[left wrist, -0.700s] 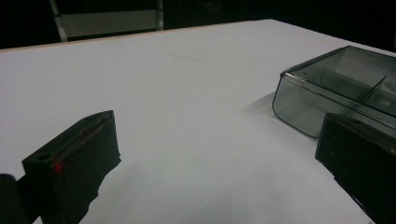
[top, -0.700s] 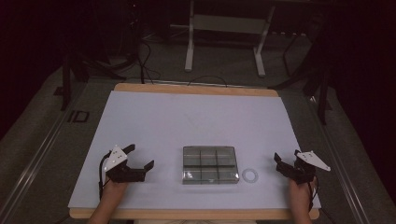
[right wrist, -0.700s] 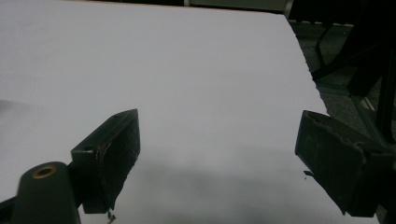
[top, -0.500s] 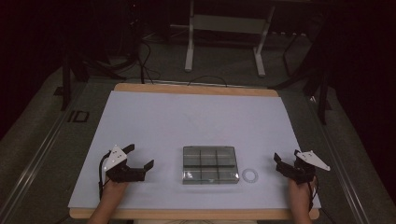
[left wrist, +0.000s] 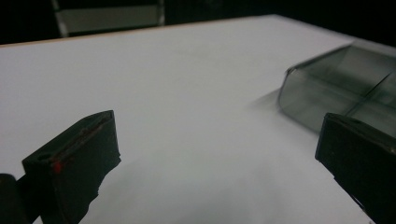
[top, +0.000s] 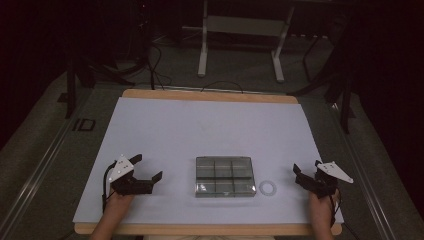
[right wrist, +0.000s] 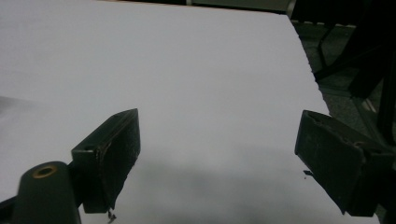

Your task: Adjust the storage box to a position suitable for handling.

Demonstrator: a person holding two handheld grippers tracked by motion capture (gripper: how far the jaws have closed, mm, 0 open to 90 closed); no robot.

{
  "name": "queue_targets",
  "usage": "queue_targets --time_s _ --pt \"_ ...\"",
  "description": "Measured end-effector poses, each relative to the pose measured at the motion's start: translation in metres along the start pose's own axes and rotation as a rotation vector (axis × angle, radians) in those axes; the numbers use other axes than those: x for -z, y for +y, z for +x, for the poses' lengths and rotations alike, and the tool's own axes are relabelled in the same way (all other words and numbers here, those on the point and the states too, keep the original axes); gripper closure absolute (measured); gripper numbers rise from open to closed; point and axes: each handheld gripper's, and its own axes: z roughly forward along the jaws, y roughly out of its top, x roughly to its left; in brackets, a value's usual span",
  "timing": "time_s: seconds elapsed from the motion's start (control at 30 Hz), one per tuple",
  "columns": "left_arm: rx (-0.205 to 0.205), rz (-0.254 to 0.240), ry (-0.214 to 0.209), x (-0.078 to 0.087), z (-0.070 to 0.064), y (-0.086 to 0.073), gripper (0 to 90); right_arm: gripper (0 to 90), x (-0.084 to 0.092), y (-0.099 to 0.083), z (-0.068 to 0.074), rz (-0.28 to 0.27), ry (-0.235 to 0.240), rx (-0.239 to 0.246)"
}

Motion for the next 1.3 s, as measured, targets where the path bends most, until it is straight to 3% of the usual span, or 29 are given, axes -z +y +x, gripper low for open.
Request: queue_targets --time_s 0.23,0.33,0.4,0.6,0.73,0.9,1.1,1.3 --pt "0.012 -0.017 -0.014 0.003 0.005 0.002 0.0 13.9 0.0 0.001 -0.003 0.006 0.015 -0.021" --pt "0.003 0.029 0.007 0.002 0.003 0.006 0.0 14.0 0.0 0.002 -0.007 0.028 0.021 -0.028" --pt "0.004 0.105 0.041 0.002 0.003 0.011 0.0 14.0 0.001 0.003 -0.01 0.042 0.029 -0.039" --pt "0.095 0.114 -0.058 0.003 0.006 0.02 0.0 13.8 0.01 0.011 -0.009 0.045 0.04 -0.025" --pt "0.044 0.138 -0.056 0.002 -0.001 0.025 0.0 13.3 0.01 0.017 -0.009 0.063 0.095 -0.028" --pt "0.006 0.151 -0.101 0.001 -0.008 0.031 0.0 13.1 0.012 0.023 -0.002 0.038 0.139 0.013" --pt "-0.031 0.173 -0.139 -0.003 -0.014 0.034 0.0 13.5 0.01 0.035 0.004 0.008 0.281 0.091" --pt "-0.068 0.19 -0.153 -0.006 -0.02 0.034 1.4 15.1 0.008 0.04 0.01 -0.009 0.386 0.16"
